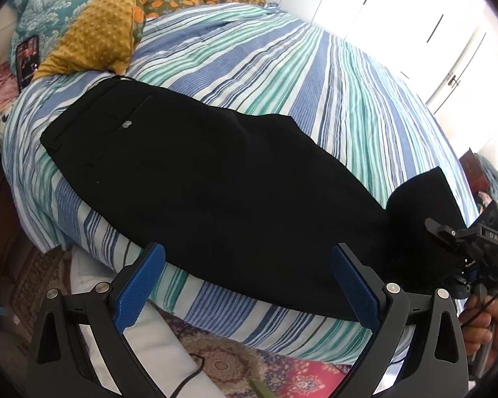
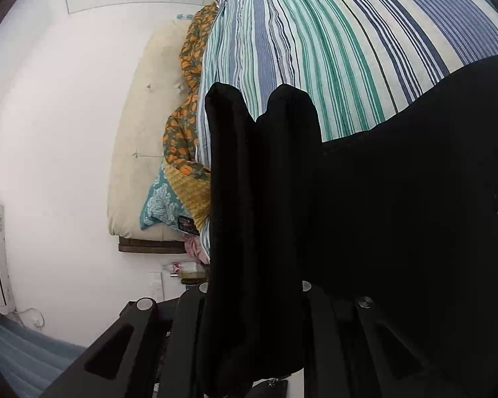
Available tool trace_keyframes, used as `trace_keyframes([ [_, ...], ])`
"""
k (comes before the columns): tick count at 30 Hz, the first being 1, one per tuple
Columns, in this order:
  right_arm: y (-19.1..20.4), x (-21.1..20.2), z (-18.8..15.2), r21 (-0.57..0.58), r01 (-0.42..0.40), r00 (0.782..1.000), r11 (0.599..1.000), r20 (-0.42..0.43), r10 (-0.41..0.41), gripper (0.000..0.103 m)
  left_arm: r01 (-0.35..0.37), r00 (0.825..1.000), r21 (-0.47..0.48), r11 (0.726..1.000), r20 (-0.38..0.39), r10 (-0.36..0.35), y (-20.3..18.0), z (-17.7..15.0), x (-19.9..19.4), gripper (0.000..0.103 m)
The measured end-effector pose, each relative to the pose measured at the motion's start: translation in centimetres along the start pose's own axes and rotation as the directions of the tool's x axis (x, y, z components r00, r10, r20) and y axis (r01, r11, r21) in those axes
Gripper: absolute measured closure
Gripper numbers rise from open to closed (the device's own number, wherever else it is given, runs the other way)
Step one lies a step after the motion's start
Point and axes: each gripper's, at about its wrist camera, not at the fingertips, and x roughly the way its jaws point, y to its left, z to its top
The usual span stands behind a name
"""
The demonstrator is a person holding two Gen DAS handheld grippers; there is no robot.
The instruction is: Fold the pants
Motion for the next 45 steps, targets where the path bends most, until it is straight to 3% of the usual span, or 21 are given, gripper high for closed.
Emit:
trace_keyframes([
  [5,0.1,0.2,0.1,0.013,0.046,0.999,0.999,0.015,-0.046,0.086,0.004,1.0,-0.012,1.0,-0.002,-0.004,0.5,0.0,0.1,0.003],
  [10,0.7,0.0,-0.2,0.002,0.063,0.994,0.998,0.092,-0.063,0.086,0.009,1.0,-0.009,1.0,0.0,-0.009,0.6,0.0,0.0,0.003],
  [14,2.0,0.7,-0.9,-0.048,0.115,0.988,0.992,0.113,-0.11,0.086,0.014,1.0,-0.011,1.0,0.003,-0.013,0.6,0.0,-0.2,0.003],
  [17,3.0,1.3,-1.3,-0.102,0.198,0.971,0.975,0.154,-0.181,0.086,0.013,1.0,-0.013,1.0,0.003,-0.013,0.7,-0.1,-0.3,0.003],
  [19,4.3,2.5,-1.4,-0.175,0.297,0.948,0.939,0.171,-0.268,0.08,0.011,1.0,-0.013,1.0,0.002,-0.011,0.7,-0.1,-0.3,0.003],
  [20,4.6,3.3,-1.7,-0.232,0.366,0.927,0.901,0.175,-0.332,0.073,0.012,1.0,-0.015,1.0,0.003,-0.012,0.8,-0.1,-0.4,0.003],
  [21,5.3,5.0,-2.1,-0.302,0.422,0.906,0.855,0.155,-0.393,0.038,0.014,1.0,-0.018,1.0,0.006,-0.014,0.8,-0.1,-0.5,0.003],
  [22,5.9,6.8,-3.0,-0.376,0.46,0.885,0.804,0.117,-0.451,0.01,0.013,1.0,-0.019,1.0,0.013,-0.012,0.9,-0.1,-0.8,0.003],
  [23,6.4,8.0,-4.1,-0.439,0.472,0.87,0.765,0.088,-0.485,0.006,0.008,1.0,-0.019,1.0,0.02,-0.007,1.1,-0.1,-1.0,0.003],
  [24,6.9,8.6,-5.3,-0.492,0.453,0.873,0.744,0.074,-0.483,0.006,0.003,1.0,-0.02,1.0,0.025,-0.002,1.3,-0.1,-1.2,0.003],
  [28,8.1,5.7,-8.5,-0.616,0.372,0.913,0.695,0.108,-0.393,0.006,-0.002,1.0,-0.036,0.999,0.015,0.002,2.3,-0.2,-1.3,0.003],
  [30,7.4,1.9,-9.4,-0.636,0.41,0.904,0.653,0.188,-0.384,0.006,0.026,1.0,-0.02,0.999,0.009,-0.025,1.9,-0.2,-1.2,0.005],
  [32,6.8,-1.9,-10.3,-0.609,0.479,0.875,0.632,0.275,-0.398,0.005,0.084,0.996,0.019,0.996,0.002,-0.084,0.4,-0.1,-0.9,0.013],
  [33,6.6,-3.1,-10.3,-0.579,0.521,0.853,0.628,0.319,-0.413,0.005,0.118,0.993,0.037,0.992,-0.005,-0.117,-0.5,0.0,-0.8,0.022],
  [36,4.8,-8.7,-10.4,-0.449,0.616,0.785,0.647,0.425,-0.452,0.005,0.228,0.974,0.112,0.967,-0.021,-0.227,-3.9,0.4,0.0,0.033],
  [39,3.0,-13.5,-11.1,-0.317,0.652,0.734,0.689,0.492,-0.468,0.005,0.194,0.981,0.236,0.952,-0.035,-0.191,-7.7,0.5,1.8,0.038],
  [41,1.5,-15.2,-10.9,-0.242,0.649,0.718,0.721,0.508,-0.476,0.005,0.171,0.985,0.283,0.944,-0.056,-0.161,-9.2,0.6,3.2,0.04],
  [43,0.6,-16.8,-10.5,-0.196,0.631,0.719,0.751,0.513,-0.47,0.005,0.153,0.988,0.324,0.934,-0.077,-0.135,-10.4,0.6,4.5,0.048],
  [44,0.6,-17.4,-10.2,-0.186,0.625,0.718,0.758,0.518,-0.464,0.005,0.14,0.99,0.353,0.925,-0.084,-0.117,-11.1,0.4,5.0,0.058],
  [45,0.5,-17.5,-10.1,-0.186,0.622,0.718,0.761,0.523,-0.459,0.005,0.129,0.991,0.371,0.92,-0.09,-0.102,-11.5,0.3,5.4,0.077],
])
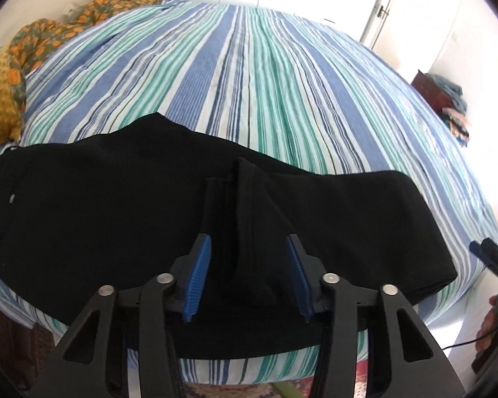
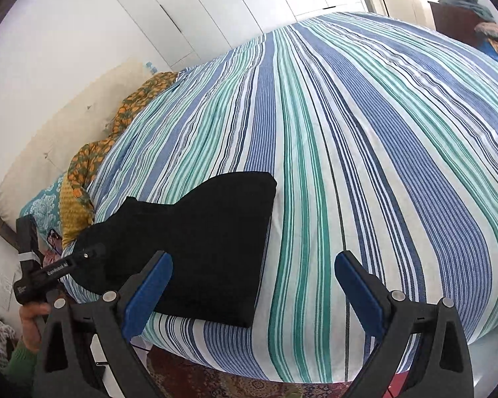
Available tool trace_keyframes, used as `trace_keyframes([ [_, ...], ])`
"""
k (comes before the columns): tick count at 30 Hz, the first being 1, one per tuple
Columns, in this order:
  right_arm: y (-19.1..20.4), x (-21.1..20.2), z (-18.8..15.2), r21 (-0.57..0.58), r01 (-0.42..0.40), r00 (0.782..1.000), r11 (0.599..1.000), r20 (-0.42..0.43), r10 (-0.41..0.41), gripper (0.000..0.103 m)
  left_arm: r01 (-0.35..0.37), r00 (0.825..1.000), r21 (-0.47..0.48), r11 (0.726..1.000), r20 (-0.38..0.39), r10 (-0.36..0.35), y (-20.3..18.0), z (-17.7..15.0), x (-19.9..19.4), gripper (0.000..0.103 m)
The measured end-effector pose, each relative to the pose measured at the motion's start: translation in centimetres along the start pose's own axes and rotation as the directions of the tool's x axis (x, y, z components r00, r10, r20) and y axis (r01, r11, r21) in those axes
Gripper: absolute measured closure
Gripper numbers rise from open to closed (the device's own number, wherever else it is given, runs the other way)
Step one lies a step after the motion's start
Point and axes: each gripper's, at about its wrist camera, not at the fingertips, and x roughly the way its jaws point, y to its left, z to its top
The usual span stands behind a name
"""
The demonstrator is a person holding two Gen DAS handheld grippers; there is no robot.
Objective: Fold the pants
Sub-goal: 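Grasp the folded trousers at the fold with the left gripper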
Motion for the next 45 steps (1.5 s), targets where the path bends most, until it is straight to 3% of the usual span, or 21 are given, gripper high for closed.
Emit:
trace_keyframes([
  [2,-0.5,0.1,0.4,-0.008,-0.005,1.0,1.0,0.004,0.005,0.005,-0.039,0.999,0.021,0.999,-0.037,0.04,-0.5,0.0,1.3,0.1],
  [8,0.4,1.0,0.4,-0.023,-0.006,1.0,1.0,0.006,0.006,0.005,-0.087,0.996,-0.048,0.995,0.019,0.088,1.5,-0.6,-1.9,0.101],
  [10,0.5,0.9,0.2,-0.047,0.018,1.0,0.999,0.006,-0.017,0.004,-0.098,0.995,-0.044,0.994,-0.028,0.097,2.5,-0.9,-0.7,0.101],
  [12,0.9,1.8,-0.2,-0.088,0.043,0.998,0.995,-0.043,-0.047,0.003,-0.104,0.992,-0.028,0.994,-0.072,0.102,2.5,-1.3,0.6,0.098],
  [14,1.6,3.1,-1.0,-0.132,0.041,0.992,0.99,-0.111,-0.056,0.003,-0.12,0.991,-0.01,0.993,-0.06,0.119,1.8,-1.2,0.1,0.093],
  [16,2.6,3.9,-1.8,-0.185,0.03,0.986,0.982,-0.157,-0.06,0.003,-0.12,0.992,-0.029,0.992,-0.028,0.119,1.8,-1.0,-0.8,0.073],
  [17,3.2,4.1,-2.1,-0.217,0.028,0.983,0.976,-0.171,-0.066,0.003,-0.125,0.992,-0.042,0.991,-0.013,0.124,1.6,-0.8,-1.2,0.052],
  [18,3.7,4.3,-2.4,-0.25,0.033,0.98,0.968,-0.18,-0.08,0.003,-0.133,0.991,-0.055,0.99,0.002,0.134,1.6,-0.7,-1.5,0.042],
  [22,4.7,5.4,-3.4,-0.346,0.107,0.965,0.932,-0.19,-0.181,0.003,-0.17,0.985,-0.051,0.984,-0.032,0.169,2.1,-0.1,0.3,0.042],
  [23,4.8,5.7,-3.6,-0.368,0.142,0.958,0.919,-0.181,-0.221,0.003,-0.184,0.982,-0.04,0.982,-0.049,0.182,2.3,-0.2,1.1,0.049],
  [24,4.7,6.0,-3.7,-0.388,0.191,0.948,0.902,-0.164,-0.271,0.003,-0.2,0.977,-0.023,0.98,-0.078,0.198,2.3,-0.4,2.1,0.056],
  [27,3.7,6.9,-4.1,-0.441,0.322,0.898,0.838,-0.139,-0.418,0.001,-0.2,0.976,-0.019,0.98,-0.097,0.197,2.5,-1.1,3.0,0.056],
  [30,3.0,6.4,-4.3,-0.43,0.325,0.886,0.842,-0.174,-0.431,0.001,-0.2,0.976,-0.02,0.98,-0.089,0.197,2.6,-1.3,2.7,0.056],
  [31,3.0,6.0,-4.2,-0.426,0.304,0.893,0.852,-0.186,-0.411,0.001,-0.199,0.976,-0.021,0.98,-0.09,0.196,2.7,-1.4,2.7,0.056],
  [33,3.2,4.4,-3.6,-0.393,0.214,0.931,0.894,-0.195,-0.309,0.001,-0.197,0.977,-0.021,0.98,-0.091,0.194,2.6,-1.4,2.6,0.056],
  [35,4.2,2.2,-2.4,-0.368,0.112,0.973,0.923,-0.147,-0.177,0.001,-0.194,0.977,-0.02,0.981,-0.09,0.191,2.7,-1.4,2.7,0.056],
  [37,6.0,0.8,-0.7,-0.373,-0.015,0.994,0.928,-0.11,-0.028,0.001,-0.189,0.979,-0.025,0.982,-0.087,0.187,2.9,-1.4,2.7,0.056],
  [39,7.8,0.8,1.0,-0.369,-0.147,0.987,0.918,-0.109,0.114,0.001,-0.184,0.98,-0.036,0.982,-0.084,0.181,3.0,-1.4,2.6,0.056],
  [42,9.5,3.1,2.9,-0.308,-0.329,0.943,0.893,-0.154,0.294,0.001,-0.176,0.982,-0.046,0.983,-0.08,0.172,3.1,-1.5,2.6,0.056],
  [43,9.7,4.3,3.1,-0.285,-0.363,0.93,0.887,-0.174,0.324,0.001,-0.172,0.983,-0.048,0.984,-0.079,0.168,3.2,-1.6,2.6,0.056],
  [45,9.4,7.4,2.4,-0.226,-0.365,0.919,0.903,-0.243,0.31,0.001,-0.164,0.984,-0.055,0.985,-0.076,0.16,3.4,-1.7,2.6,0.056],
])
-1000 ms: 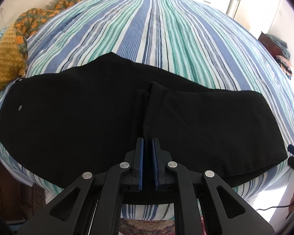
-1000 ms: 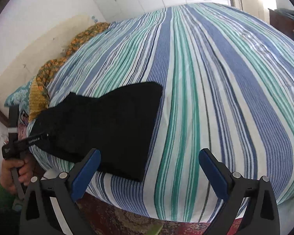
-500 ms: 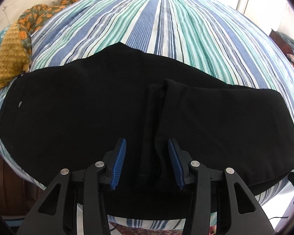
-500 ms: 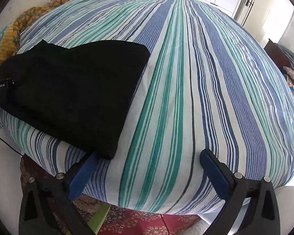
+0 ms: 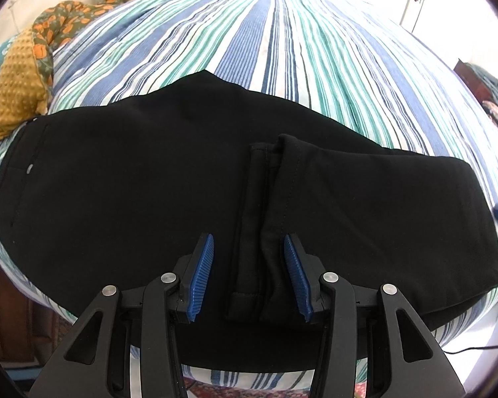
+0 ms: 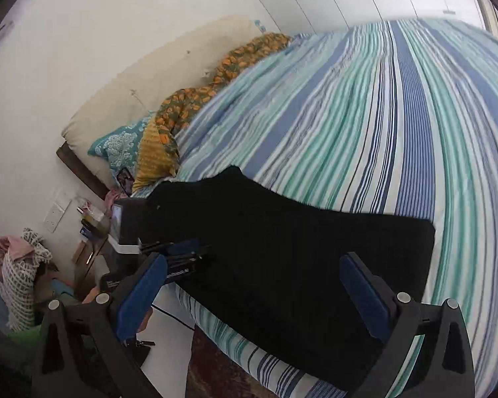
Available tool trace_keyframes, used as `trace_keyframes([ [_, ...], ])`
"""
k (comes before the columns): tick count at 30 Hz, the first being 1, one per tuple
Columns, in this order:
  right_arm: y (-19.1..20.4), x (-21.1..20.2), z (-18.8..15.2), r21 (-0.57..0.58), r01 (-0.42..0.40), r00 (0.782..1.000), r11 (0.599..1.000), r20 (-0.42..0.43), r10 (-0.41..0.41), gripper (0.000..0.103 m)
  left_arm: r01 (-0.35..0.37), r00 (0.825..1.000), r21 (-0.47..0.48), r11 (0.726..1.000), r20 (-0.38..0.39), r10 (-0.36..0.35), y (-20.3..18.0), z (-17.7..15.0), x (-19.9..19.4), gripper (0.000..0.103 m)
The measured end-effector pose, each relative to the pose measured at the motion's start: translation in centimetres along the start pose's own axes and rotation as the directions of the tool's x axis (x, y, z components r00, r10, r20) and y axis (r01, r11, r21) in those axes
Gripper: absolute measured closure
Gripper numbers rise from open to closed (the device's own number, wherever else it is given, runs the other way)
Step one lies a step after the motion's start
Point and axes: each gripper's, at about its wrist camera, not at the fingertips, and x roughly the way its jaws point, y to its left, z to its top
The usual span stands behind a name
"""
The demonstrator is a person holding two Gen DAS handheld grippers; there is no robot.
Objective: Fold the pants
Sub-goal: 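Grasp the folded trousers at the fold with the left gripper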
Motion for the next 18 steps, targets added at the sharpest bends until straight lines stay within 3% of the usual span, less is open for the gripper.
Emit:
trace_keyframes([
  [3,-3.6,4.3,-2.7,0.147,0.042,0.984,0.988,-0.176,-0.016,0.003,0.016,1.0,-0.002,1.0,-0.003,-0.016,0.0,-0.2,0.1,0.054],
  [4,-4.6,5.0,-3.6,0.172,0.067,0.976,0.983,-0.216,-0.028,0.01,0.014,1.0,0.003,1.0,-0.001,-0.014,0.0,-0.2,0.1,0.054],
  [8,-4.2,3.4,-1.9,0.183,0.093,0.979,0.979,-0.196,-0.057,0.012,0.019,1.0,0.004,1.0,0.002,-0.019,0.1,-0.1,0.2,0.054],
  [11,-3.1,1.3,0.9,0.136,0.077,0.994,0.988,-0.087,-0.065,0.011,0.024,1.0,-0.005,1.0,0.003,-0.024,0.3,-0.1,0.2,0.054],
  [13,-2.9,1.1,2.2,0.095,0.096,0.994,0.991,-0.058,-0.091,0.011,0.024,1.0,-0.005,1.0,0.004,-0.024,0.2,-0.2,0.1,0.054],
  [16,-4.7,2.6,2.5,0.114,0.141,0.987,0.983,-0.088,-0.132,0.009,0.03,1.0,-0.008,1.0,0.003,-0.03,0.3,-0.3,0.1,0.053],
  [18,-7.2,5.3,1.5,0.153,0.198,0.967,0.968,-0.192,-0.167,0.009,0.037,0.999,-0.01,0.999,0.0,-0.037,0.4,-0.2,0.2,0.052],
])
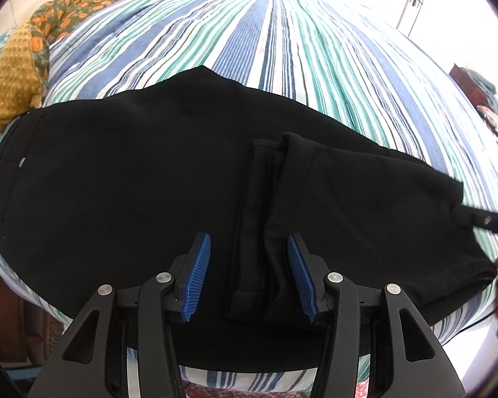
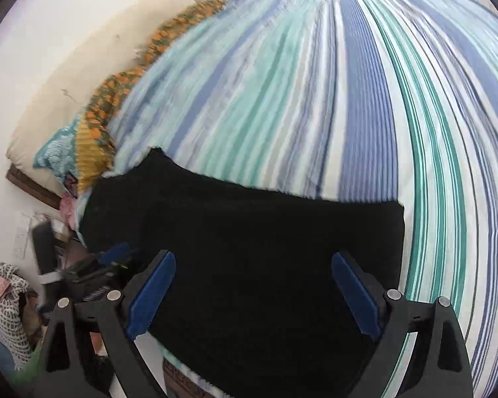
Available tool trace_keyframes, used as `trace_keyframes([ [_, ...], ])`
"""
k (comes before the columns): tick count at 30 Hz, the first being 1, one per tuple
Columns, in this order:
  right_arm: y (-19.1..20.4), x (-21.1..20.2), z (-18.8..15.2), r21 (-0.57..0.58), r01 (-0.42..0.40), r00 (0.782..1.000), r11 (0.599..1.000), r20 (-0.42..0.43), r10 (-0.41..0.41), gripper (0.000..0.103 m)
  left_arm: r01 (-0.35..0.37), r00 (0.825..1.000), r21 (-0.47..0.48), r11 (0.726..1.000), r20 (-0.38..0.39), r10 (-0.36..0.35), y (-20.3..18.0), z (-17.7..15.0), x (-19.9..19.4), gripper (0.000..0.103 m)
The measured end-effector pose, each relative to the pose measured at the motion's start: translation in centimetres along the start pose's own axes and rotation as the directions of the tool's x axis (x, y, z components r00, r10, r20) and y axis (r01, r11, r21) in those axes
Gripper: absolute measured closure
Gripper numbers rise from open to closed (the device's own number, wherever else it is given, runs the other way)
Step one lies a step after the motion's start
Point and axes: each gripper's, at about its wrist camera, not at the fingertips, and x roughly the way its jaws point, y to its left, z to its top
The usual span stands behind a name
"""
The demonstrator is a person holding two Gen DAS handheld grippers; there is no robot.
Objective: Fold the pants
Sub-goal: 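Grasp the folded trousers at the fold with the left gripper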
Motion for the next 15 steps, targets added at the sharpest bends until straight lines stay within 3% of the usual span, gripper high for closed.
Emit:
trace_keyframes([
  [1,-0.9,1.0,-0.4,0.008,-0.001,1.0,1.0,-0.031,0.002,0.009,-0.002,1.0,0.003,1.0,-0.001,0.002,0.0,0.0,0.0,0.052],
  [5,1.1,-0.9,-0.8,-0.069,0.032,0.999,0.997,0.026,-0.03,0.009,0.002,1.0,0.002,1.0,0.0,-0.002,-0.1,-0.1,0.0,0.052],
  [11,4.8,-5.8,-4.7,-0.155,-0.077,0.987,0.985,0.131,0.097,0.009,-0.002,1.0,0.0,1.0,0.0,0.002,-0.3,-0.2,0.1,0.052],
  [13,4.8,-5.5,-6.5,-0.153,-0.094,0.988,0.984,0.109,0.111,0.007,-0.001,1.0,-0.003,1.0,0.0,0.001,-0.3,-0.2,0.2,0.052],
  [15,3.7,-3.3,-7.9,-0.11,-0.06,0.997,0.992,0.033,0.064,0.007,-0.002,1.0,-0.002,1.0,-0.001,0.002,-0.4,-0.2,0.2,0.051],
])
